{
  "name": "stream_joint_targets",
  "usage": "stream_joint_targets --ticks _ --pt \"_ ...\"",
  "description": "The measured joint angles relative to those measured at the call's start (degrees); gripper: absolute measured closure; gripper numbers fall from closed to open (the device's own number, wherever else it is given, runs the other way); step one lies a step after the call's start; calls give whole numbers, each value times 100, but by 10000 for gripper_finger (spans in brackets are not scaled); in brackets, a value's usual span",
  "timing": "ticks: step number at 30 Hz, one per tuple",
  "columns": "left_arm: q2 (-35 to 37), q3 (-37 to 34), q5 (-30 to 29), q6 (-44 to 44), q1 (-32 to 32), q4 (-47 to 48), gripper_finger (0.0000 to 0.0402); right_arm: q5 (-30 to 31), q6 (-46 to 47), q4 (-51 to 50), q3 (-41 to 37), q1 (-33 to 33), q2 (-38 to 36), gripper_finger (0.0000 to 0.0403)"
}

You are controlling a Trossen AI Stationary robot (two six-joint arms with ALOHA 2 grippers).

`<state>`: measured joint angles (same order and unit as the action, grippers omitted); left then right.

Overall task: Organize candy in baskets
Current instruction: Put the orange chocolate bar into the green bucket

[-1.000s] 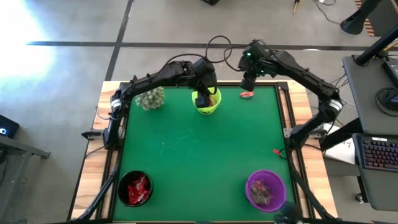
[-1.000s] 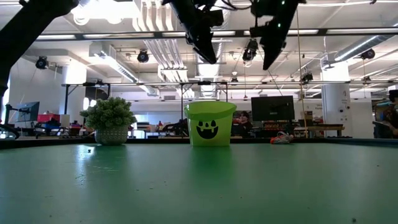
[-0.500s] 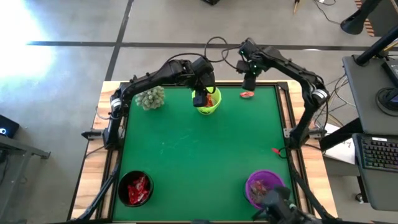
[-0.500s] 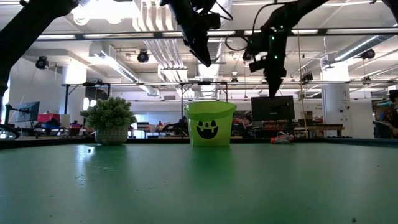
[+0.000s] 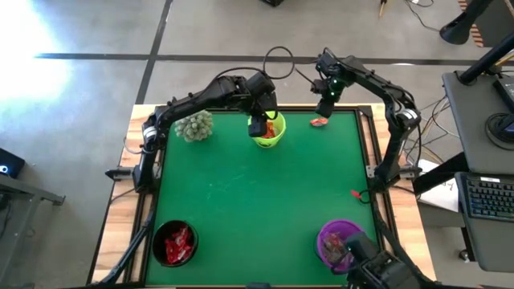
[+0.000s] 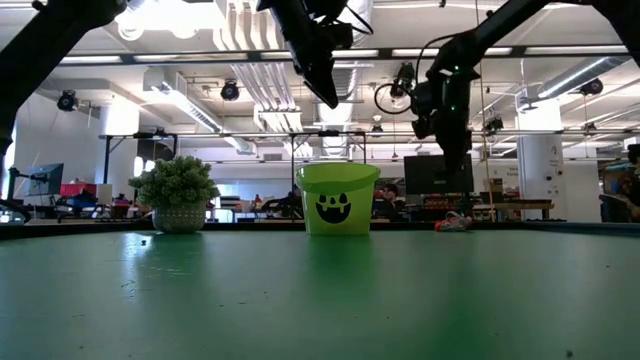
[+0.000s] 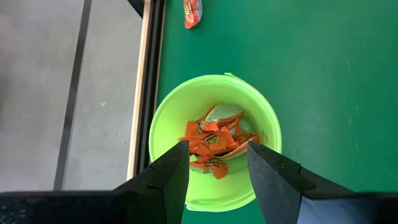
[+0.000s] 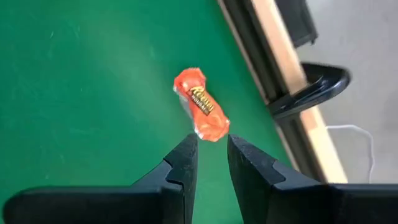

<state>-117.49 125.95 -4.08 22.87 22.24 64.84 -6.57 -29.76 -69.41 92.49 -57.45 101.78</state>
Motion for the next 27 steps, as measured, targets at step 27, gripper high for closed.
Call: stream_joint_targets --ticks 27 --pt "2 0 22 -133 0 179 258 -245 765 -833 -4 329 -102 301"
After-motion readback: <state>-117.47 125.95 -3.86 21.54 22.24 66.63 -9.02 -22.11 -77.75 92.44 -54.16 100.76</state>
